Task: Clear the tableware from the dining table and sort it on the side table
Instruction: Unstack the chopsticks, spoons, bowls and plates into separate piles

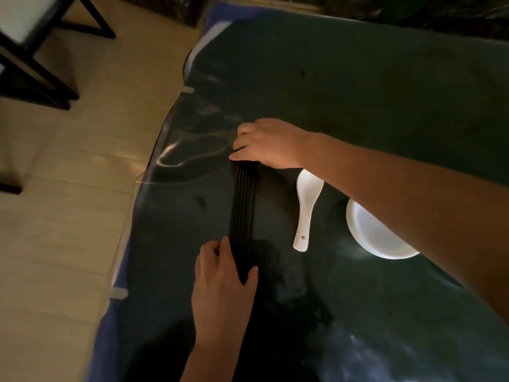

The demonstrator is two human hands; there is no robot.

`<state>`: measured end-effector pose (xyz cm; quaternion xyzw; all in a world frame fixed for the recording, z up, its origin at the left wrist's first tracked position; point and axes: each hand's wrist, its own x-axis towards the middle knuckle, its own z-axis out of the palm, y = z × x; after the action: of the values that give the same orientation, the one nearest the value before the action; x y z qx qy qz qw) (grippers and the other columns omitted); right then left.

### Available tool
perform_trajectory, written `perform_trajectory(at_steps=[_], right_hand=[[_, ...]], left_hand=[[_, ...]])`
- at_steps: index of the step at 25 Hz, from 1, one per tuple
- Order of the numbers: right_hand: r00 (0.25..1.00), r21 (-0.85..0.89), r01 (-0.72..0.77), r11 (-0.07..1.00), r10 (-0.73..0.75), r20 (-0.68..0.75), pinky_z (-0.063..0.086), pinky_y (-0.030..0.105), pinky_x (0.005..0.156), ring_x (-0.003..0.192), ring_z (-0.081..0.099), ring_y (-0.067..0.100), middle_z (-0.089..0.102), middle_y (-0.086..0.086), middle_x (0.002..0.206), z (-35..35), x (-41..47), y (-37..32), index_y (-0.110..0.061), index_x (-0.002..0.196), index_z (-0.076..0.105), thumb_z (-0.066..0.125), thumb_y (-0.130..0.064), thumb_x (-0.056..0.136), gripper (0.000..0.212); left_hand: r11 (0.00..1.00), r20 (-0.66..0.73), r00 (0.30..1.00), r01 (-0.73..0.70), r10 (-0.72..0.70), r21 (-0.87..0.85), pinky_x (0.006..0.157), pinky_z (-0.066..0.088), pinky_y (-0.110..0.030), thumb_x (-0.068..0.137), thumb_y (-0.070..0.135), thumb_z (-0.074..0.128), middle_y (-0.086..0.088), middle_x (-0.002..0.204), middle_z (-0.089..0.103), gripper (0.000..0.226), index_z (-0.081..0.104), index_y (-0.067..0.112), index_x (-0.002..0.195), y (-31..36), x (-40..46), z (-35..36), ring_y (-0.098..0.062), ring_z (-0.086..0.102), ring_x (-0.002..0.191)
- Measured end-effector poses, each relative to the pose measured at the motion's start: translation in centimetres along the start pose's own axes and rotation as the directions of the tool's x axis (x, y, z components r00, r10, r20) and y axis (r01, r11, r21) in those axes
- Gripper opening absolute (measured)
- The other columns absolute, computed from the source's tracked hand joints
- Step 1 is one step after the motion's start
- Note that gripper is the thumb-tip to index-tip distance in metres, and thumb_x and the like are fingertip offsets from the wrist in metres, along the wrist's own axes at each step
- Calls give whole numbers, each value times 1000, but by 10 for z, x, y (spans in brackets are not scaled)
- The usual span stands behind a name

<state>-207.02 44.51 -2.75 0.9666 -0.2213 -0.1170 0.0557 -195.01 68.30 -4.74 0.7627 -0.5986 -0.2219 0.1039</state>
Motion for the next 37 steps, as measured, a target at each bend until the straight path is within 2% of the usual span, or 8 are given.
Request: perform_trajectory(at_steps=[5, 8, 11, 14, 18, 22, 31, 37], right_hand=[[999, 33, -46, 998, 47, -11, 50, 38, 82, 113, 51, 24, 60, 3, 124, 7, -12, 4, -19, 125, 56, 52, -8, 89, 38], [997, 88, -70, 994, 72, -16, 49, 37, 83, 115, 50, 24, 59, 2, 125, 9, -19, 9, -20, 127, 55, 50, -8, 88, 40], [912, 423, -324, 846, 399, -100, 44, 31, 89, 116, 51, 21, 57, 4, 128, 7, -29, 19, -20, 131, 51, 50, -4, 86, 48], [719, 728, -481, 489, 695, 8, 40, 21, 90, 112, 57, 21, 60, 9, 124, 7, -31, 33, -14, 130, 53, 45, 1, 89, 44], [782, 635, -541, 552, 608, 138, 39, 28, 98, 118, 53, 25, 55, 14, 130, 10, -22, 27, -9, 126, 57, 39, -3, 94, 37], [784, 573, -553, 604, 611, 112, 39, 32, 98, 114, 52, 28, 53, 16, 124, 15, -16, 25, -8, 125, 58, 41, -1, 93, 37], [787, 528, -556, 641, 610, 88, 46, 39, 89, 102, 56, 31, 58, 16, 112, 14, -15, 24, -6, 112, 66, 41, -2, 90, 33], [729, 502, -627, 596, 676, 107, 45, 40, 91, 112, 54, 31, 55, 15, 123, 1, -31, 16, -10, 125, 56, 42, -10, 93, 36]], left_hand=[[998, -6, 998, -59, 59, -17, 83, 48, -27, 77, 31, 70, -8, 120, 48, 67, 44, 6, 134, 2, 2, 4, -22, 50, 110], [996, 34, 995, -92, 91, 19, 78, 50, -28, 76, 43, 67, -5, 124, 46, 78, 35, 12, 140, 3, 6, 1, -19, 47, 111], [951, -62, 949, -309, 309, 14, 79, 52, -35, 68, 51, 68, -7, 130, 46, 85, 34, 21, 140, -18, 9, -5, -21, 50, 114], [714, -87, 709, -692, 700, 104, 107, 33, -46, 83, 52, 54, -5, 146, 34, 67, 31, 26, 140, -47, 20, -7, -21, 30, 137], [203, 110, 228, -958, 967, 204, 111, 27, -45, 86, 52, 53, -6, 131, 58, 49, 57, 19, 122, -57, 70, -13, -20, 45, 128], [-75, 203, -33, -976, 979, 206, 107, 36, -46, 87, 53, 51, -5, 108, 71, 45, 70, 14, 100, -45, 104, -13, -20, 61, 112], [-89, 210, -65, -990, 975, 110, 93, 50, -35, 88, 45, 53, -5, 94, 71, 39, 70, 11, 89, -40, 106, -14, -22, 66, 97], [-68, 276, -43, -994, 960, 80, 104, 39, -39, 87, 49, 48, -7, 108, 68, 45, 67, 13, 107, -38, 97, -21, -22, 61, 107]])
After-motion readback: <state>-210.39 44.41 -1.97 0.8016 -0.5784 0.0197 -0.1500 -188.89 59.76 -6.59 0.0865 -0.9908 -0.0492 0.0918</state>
